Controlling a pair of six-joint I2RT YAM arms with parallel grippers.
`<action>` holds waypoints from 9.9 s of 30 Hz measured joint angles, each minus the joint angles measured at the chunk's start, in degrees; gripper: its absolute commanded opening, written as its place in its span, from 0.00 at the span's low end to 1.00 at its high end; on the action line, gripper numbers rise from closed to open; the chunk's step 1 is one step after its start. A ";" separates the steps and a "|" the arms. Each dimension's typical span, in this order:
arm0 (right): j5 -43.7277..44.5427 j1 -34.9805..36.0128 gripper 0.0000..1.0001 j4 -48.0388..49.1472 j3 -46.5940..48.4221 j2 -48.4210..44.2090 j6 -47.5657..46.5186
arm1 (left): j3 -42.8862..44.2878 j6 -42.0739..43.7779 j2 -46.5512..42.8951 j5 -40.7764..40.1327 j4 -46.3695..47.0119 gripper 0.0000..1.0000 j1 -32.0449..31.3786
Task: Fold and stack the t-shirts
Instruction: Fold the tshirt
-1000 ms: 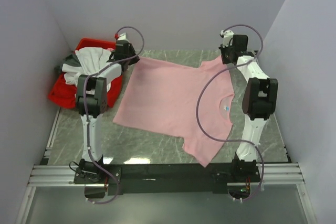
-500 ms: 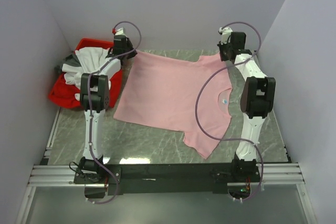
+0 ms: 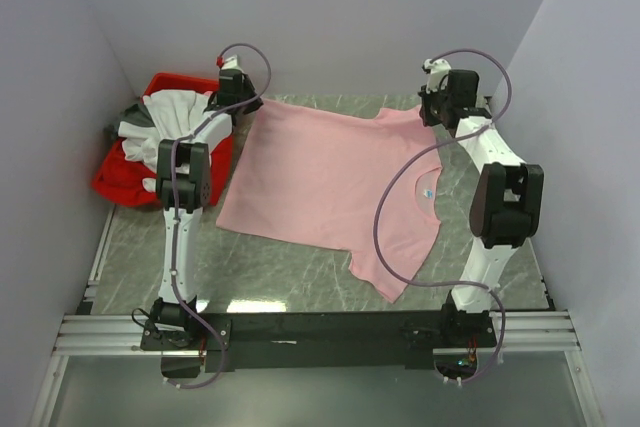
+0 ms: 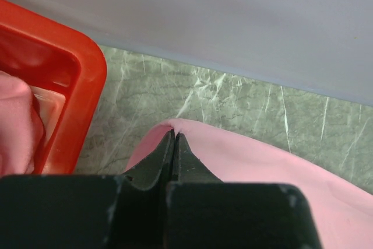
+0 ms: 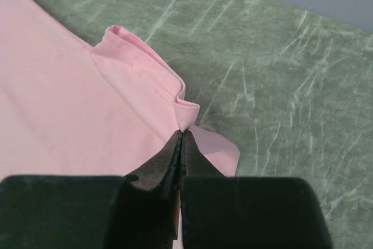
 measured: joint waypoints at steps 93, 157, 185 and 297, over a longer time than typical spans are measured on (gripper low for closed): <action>-9.79 0.57 0.00 1.31 -30.16 -27.30 2.45 | -15.82 7.98 -11.47 2.27 5.03 0.00 0.66; -10.34 0.57 0.00 -1.75 -32.85 -28.81 -0.83 | -33.29 7.67 -21.79 6.69 6.84 0.48 2.91; -11.78 0.57 0.00 -3.13 -32.85 -26.99 -1.70 | -12.66 9.25 -8.61 11.26 -5.73 0.50 2.73; 7.37 -3.28 0.00 -19.26 13.68 -47.91 -1.62 | -40.89 -9.53 -81.20 14.95 5.62 0.00 -4.98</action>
